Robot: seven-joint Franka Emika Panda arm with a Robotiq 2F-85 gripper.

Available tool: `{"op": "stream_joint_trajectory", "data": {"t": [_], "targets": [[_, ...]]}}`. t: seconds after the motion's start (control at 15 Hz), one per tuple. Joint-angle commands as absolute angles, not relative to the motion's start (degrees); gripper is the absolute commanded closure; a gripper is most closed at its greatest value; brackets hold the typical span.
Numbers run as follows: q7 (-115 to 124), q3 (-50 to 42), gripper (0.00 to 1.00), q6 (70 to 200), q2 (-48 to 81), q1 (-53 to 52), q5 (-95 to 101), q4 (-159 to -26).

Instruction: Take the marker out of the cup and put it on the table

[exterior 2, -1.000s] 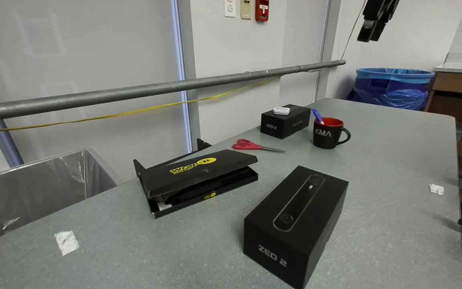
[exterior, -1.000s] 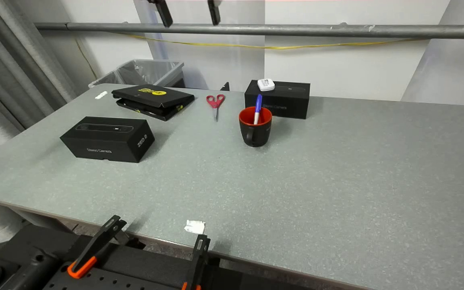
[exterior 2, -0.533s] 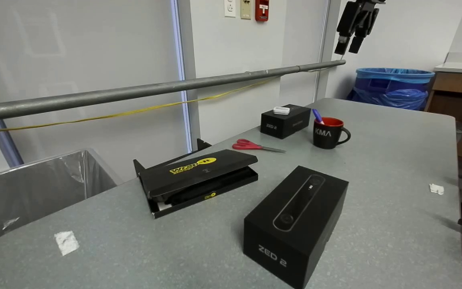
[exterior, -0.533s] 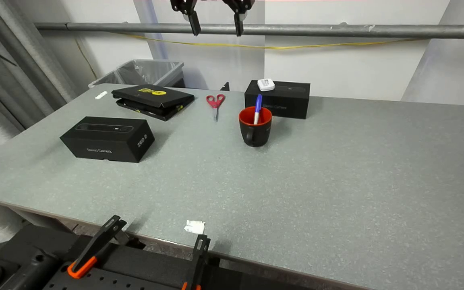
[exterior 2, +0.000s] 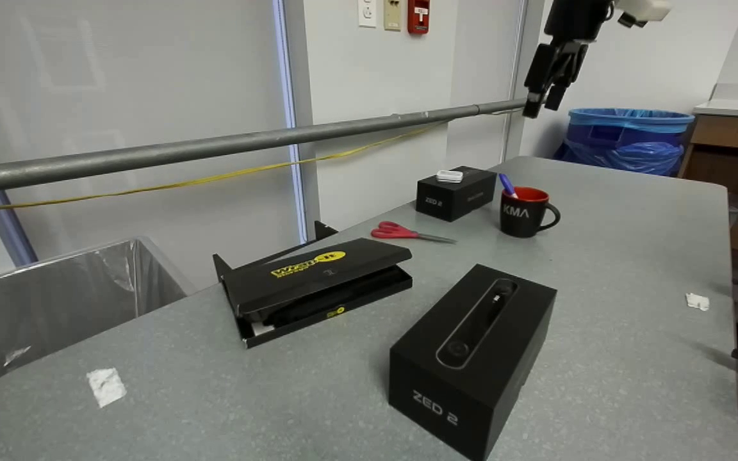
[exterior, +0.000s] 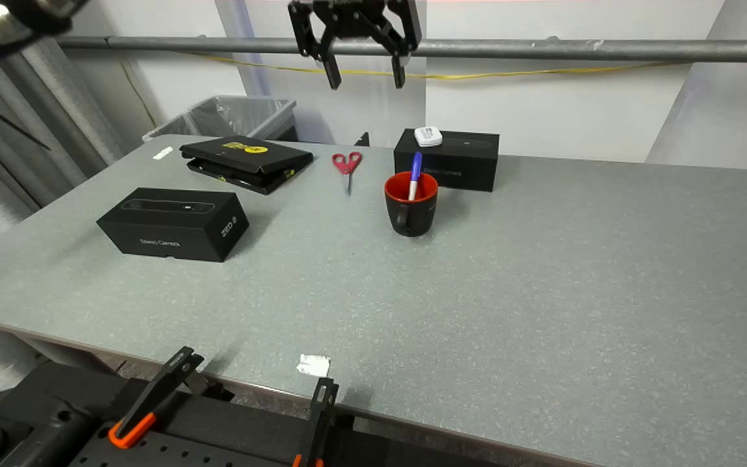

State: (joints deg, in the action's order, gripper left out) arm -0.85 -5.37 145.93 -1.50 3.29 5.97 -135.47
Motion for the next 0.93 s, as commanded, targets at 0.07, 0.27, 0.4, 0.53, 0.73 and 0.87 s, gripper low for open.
{"op": "stream_joint_trajectory", "data": {"t": [0.07,0.27,0.4,0.53,0.73,0.87], "targets": [[0.66,-5.86,0.00,153.54,11.04,4.42,8.05,-130.99],[0.27,-6.43,0.00,156.71,16.57,4.35,7.23,-128.66],[-0.19,-6.71,0.00,158.87,19.50,4.43,6.90,-127.00],[0.06,-7.11,0.00,160.04,21.95,4.32,6.85,-125.05],[0.31,-7.62,0.00,160.47,24.88,4.19,6.74,-122.54],[0.57,-7.89,0.00,160.19,26.43,4.08,6.68,-121.10]]}}
